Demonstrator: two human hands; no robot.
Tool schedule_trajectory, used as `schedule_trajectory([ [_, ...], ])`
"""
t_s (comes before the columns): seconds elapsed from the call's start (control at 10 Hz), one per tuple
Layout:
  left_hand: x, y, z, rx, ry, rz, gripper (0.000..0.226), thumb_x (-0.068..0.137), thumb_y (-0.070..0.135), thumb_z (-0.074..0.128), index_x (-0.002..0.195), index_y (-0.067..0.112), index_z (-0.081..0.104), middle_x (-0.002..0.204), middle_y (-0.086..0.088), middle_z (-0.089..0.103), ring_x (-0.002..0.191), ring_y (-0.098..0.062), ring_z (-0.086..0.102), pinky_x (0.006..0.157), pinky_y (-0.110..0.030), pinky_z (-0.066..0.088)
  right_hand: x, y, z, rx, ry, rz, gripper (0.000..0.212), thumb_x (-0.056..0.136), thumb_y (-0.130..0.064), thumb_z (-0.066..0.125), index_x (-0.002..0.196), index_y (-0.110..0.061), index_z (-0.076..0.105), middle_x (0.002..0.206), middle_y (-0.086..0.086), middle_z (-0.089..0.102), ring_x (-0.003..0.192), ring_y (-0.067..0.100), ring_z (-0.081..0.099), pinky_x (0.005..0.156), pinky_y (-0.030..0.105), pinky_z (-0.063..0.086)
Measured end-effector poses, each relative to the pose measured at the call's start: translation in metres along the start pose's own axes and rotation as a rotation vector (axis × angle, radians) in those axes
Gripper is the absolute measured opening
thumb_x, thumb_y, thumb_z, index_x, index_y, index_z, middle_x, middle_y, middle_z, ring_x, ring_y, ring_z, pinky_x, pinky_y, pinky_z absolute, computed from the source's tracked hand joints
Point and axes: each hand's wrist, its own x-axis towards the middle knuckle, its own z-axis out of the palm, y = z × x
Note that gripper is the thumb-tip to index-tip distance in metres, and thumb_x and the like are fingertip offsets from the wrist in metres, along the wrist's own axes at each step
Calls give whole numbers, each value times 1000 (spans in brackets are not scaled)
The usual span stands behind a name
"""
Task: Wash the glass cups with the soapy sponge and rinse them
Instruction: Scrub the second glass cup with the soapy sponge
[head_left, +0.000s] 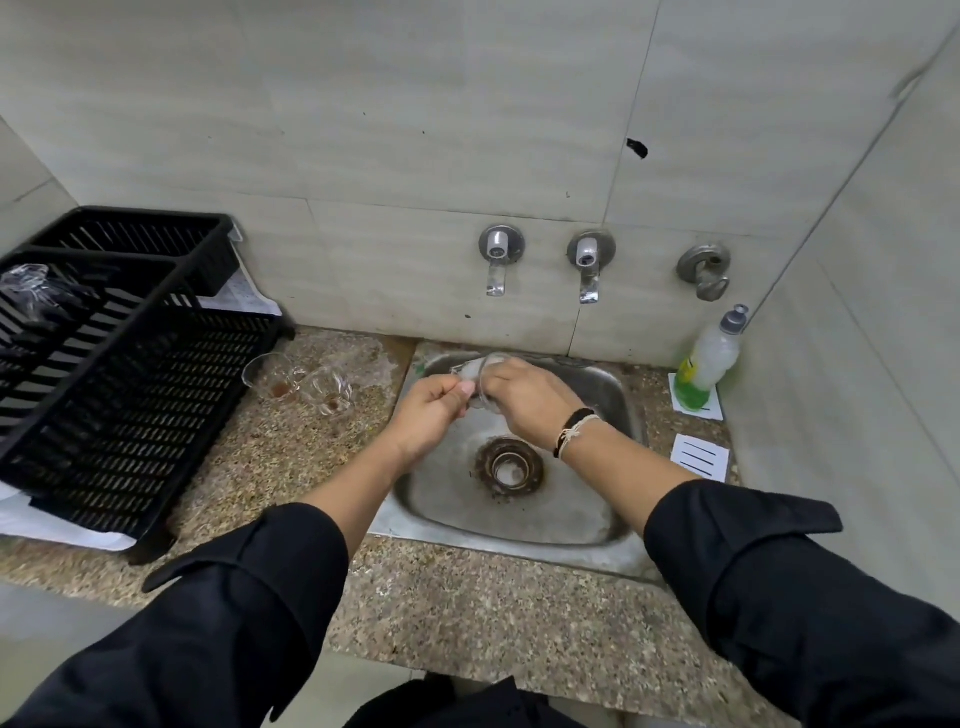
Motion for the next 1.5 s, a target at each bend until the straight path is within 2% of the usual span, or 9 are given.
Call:
schedule_trajectory([
  [0.1,3,0,-6,50,27,45,41,94,35,55,67,5,51,63,0,42,62,-14,38,60,-33,28,24,-33,4,581,38,873,11,76,-17,65,73,-10,71,75,8,70,75,29,63,67,33,49],
  [0.2,10,-5,-25,123,11,55,40,93,37,55,65,9,48,63,1,42,61,-14,38,60,-33,29,37,-49,16,1106,139,1136,9,59,-20,63,59,-13,69,63,5,60,68,26,56,62,33,43],
  [0.3,15,-9,-41,3,-28,-23,35,94,37,57,65,17,51,57,9,42,57,-13,34,56,-31,26,23,-43,18,264,51,335,13,72,-1,62,77,-12,64,84,7,63,86,25,55,75,31,42],
  [0.4,17,-10,-40,-7,-54,10,36,100,25,58,66,14,53,60,2,43,60,-11,37,59,-31,29,23,-38,12,50,34,218,19,72,5,63,80,-13,63,91,10,66,91,30,61,73,33,50],
  [0.5,20,-10,-33,-1,-54,54,35,102,15,57,68,8,54,62,2,43,56,-3,37,56,-25,31,40,-53,12,595,142,991,20,81,-17,64,63,-12,61,68,7,65,71,26,59,64,32,46],
  [0.6,26,-10,-30,-18,-76,17,38,102,21,58,65,15,53,57,15,44,57,-4,38,58,-30,30,45,-63,11,802,261,1281,25,84,-24,65,63,-12,64,65,6,63,69,26,57,63,30,43],
  [0.8,33,-6,-21,-195,-195,-38,59,89,43,61,79,-14,51,64,-6,44,62,-18,35,62,-33,30,10,-44,12,141,235,388,11,81,-3,51,88,-6,59,90,13,62,88,31,56,84,29,40],
  [1.2,7,38,28,-439,-113,-248,34,101,-3,42,72,6,58,64,-4,42,62,-11,40,63,-21,43,11,-32,-14,125,583,514,21,68,-27,40,73,-9,50,67,3,48,64,21,39,56,31,21],
  [1.5,5,40,34,-497,-85,-235,36,104,1,44,69,9,51,67,-3,39,65,-9,41,70,-21,48,0,24,-35,-190,457,-193,42,86,-50,52,74,-12,63,68,4,58,63,26,50,56,34,40],
])
